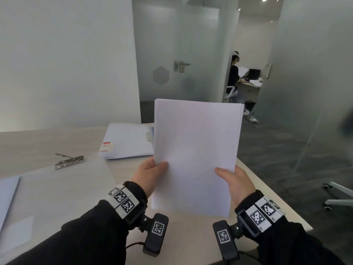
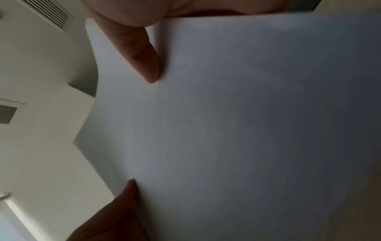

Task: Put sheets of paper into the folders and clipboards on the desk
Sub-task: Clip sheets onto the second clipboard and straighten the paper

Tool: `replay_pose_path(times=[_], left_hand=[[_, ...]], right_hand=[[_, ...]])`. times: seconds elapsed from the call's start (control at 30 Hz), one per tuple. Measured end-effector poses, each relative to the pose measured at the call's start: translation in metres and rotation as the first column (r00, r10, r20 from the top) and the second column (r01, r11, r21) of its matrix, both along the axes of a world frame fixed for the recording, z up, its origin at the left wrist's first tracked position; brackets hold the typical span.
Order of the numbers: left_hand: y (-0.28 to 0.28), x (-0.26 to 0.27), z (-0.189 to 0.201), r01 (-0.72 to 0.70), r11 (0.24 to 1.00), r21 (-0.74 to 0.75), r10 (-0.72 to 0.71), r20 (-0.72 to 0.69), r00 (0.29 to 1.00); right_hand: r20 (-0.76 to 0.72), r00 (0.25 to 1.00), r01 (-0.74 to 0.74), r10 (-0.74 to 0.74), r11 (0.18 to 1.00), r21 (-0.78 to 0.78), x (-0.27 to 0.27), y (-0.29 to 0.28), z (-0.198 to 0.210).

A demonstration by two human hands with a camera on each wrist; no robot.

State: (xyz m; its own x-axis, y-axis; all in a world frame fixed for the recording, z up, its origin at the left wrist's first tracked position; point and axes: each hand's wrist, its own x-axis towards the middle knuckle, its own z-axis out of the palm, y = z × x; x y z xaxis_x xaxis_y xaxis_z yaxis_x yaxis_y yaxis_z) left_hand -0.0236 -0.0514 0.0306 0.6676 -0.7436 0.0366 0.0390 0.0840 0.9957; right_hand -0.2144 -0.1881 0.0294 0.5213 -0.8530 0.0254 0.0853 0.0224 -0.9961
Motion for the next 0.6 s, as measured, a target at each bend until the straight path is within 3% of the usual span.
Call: replay_pose_path(times=[0.2, 0.4, 0.6], left_hand=[[0.053, 0.052, -0.002, -0.095, 0.986, 0.140, 0.112, -0.118, 0.987], [0.137, 0.116, -0.008, -0.293, 0.909, 0.296, 0.348, -0.152, 0.925], [0.217, 0.154, -0.026, -0.373, 0.837, 0.401, 0.468, -0.172, 0.867]], right_hand=[[-0.224, 0.941, -0.279, 0.254, 0.956, -0.088, 0.045, 0.030, 0.005], [-0.343, 0.818, -0.490, 0.462, 0.872, 0.007, 0.117, 0.075, -0.006], [-0.413, 0.668, -0.652, 0.619, 0.754, 0.075, 0.177, 0.126, -0.015]])
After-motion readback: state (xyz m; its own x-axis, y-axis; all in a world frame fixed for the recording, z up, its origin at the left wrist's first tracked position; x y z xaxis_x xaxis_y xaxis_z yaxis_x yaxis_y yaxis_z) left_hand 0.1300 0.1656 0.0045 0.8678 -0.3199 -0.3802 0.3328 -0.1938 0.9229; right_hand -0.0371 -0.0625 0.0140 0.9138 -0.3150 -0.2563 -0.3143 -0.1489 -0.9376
